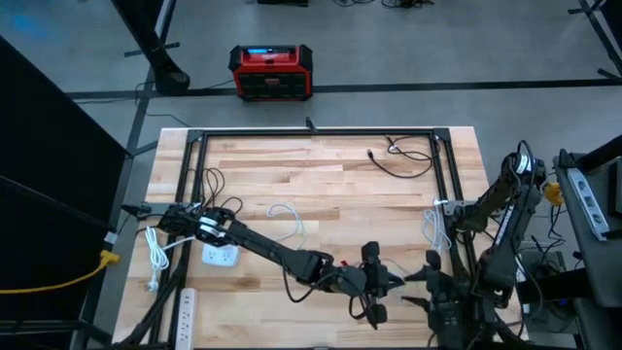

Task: Insert USB
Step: Insert the purple charger cable into the black outlet extension

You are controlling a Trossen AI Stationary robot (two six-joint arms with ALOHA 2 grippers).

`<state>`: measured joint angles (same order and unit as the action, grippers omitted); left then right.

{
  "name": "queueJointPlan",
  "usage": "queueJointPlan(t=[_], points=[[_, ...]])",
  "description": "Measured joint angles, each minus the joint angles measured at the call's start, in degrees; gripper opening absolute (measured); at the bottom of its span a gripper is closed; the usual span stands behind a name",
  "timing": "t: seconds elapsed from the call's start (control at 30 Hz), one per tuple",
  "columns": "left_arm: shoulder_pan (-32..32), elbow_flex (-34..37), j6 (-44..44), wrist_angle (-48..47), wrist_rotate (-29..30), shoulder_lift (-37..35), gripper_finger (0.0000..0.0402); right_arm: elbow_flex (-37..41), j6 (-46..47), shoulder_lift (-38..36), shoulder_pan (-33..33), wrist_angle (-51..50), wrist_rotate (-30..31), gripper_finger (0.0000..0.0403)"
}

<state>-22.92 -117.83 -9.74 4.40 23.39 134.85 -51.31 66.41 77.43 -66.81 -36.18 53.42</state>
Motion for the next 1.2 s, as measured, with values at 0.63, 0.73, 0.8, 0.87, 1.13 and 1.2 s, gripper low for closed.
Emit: queueJointPlan(t=[0.63,0.73,0.8,0.87,1.13,1.2], points=[[-3.24,-9.42,6.27,-18.79,18.32,-0.79,0.0000,-1.99,-11.96,-3.85,4.85,0.08,2.10,0.0151],[-3.35,-9.32,6.14,-18.48,18.68,-0.79,0.0000,-1.99,-13.36,-3.34,6.61,0.11,2.11,0.0167],[-3.54,-9.32,6.03,-18.44,18.61,-0.79,0.0000,-1.99,-13.60,-3.02,7.58,0.19,2.09,0.0181],[-3.56,-9.31,6.00,-18.51,18.38,-0.79,0.0000,-1.99,-13.81,-2.66,8.11,0.85,2.10,0.0195],[-3.42,-9.28,5.63,-18.55,18.68,-0.76,0.0000,-1.99,-12.83,1.14,9.91,5.81,2.68,0.0211],[-3.47,-9.28,5.57,-18.58,18.62,-0.76,0.0000,-2.11,-11.93,2.25,10.18,5.76,4.35,0.0202]])
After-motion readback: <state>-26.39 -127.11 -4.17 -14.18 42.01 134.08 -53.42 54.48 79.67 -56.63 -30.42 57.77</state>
